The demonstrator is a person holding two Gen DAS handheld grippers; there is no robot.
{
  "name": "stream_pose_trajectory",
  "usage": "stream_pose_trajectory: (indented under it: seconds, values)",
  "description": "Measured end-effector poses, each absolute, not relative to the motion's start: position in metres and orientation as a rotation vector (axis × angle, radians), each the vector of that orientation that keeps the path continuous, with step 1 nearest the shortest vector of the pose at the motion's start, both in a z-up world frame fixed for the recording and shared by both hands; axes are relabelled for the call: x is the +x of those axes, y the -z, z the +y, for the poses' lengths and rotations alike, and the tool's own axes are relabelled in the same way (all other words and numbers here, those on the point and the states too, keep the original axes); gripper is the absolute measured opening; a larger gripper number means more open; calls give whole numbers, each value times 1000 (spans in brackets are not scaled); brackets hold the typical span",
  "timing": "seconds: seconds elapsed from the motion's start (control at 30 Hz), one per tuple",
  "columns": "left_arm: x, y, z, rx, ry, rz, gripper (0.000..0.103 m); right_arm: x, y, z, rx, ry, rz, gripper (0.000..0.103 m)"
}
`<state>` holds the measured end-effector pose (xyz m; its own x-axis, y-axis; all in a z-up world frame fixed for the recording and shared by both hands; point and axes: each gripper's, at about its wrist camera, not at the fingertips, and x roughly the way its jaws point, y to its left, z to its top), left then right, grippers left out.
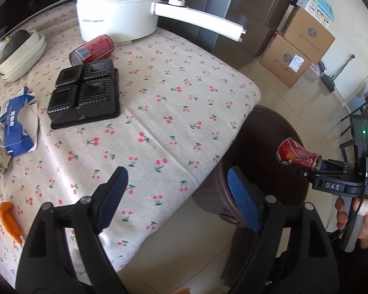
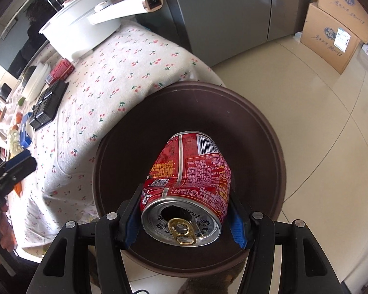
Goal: Collect trash
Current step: 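Carry tissue and red can over the bin and release both, then move both tools back over the table toward the orange peel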
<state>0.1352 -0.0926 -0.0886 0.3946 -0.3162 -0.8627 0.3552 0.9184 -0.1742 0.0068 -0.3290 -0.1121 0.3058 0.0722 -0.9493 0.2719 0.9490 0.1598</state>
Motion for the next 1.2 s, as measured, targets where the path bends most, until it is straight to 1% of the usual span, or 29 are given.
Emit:
stream_pose_trajectory:
  seconds: [0.2, 0.33, 0.4, 0.5, 0.57, 0.63, 0.8, 1.2]
  values:
    - [132, 85, -57, 14, 342, 1081, 94, 14, 123, -307, 293, 117, 1301, 61]
    - [129, 82, -34, -13, 295, 1079, 96, 20, 129, -290, 270, 94, 1328, 61]
    - [128, 82, -24, -28, 271, 1086, 99, 22, 131, -283, 261, 86, 1336, 61]
    - [125, 82, -7, -49, 244, 1086, 99, 23, 133, -275, 266, 70, 1356, 62]
    - [123, 81, 3, -63, 229, 1086, 99, 24, 134, -272, 294, 58, 1367, 64]
    - [121, 81, 13, -77, 214, 1086, 99, 25, 131, -268, 307, 55, 1355, 76]
    - [118, 80, 38, -116, 175, 1085, 99, 27, 118, -260, 296, 72, 1313, 83]
    - [111, 75, 95, -209, 78, 1068, 99, 52, 83, -210, 236, 27, 1223, 85]
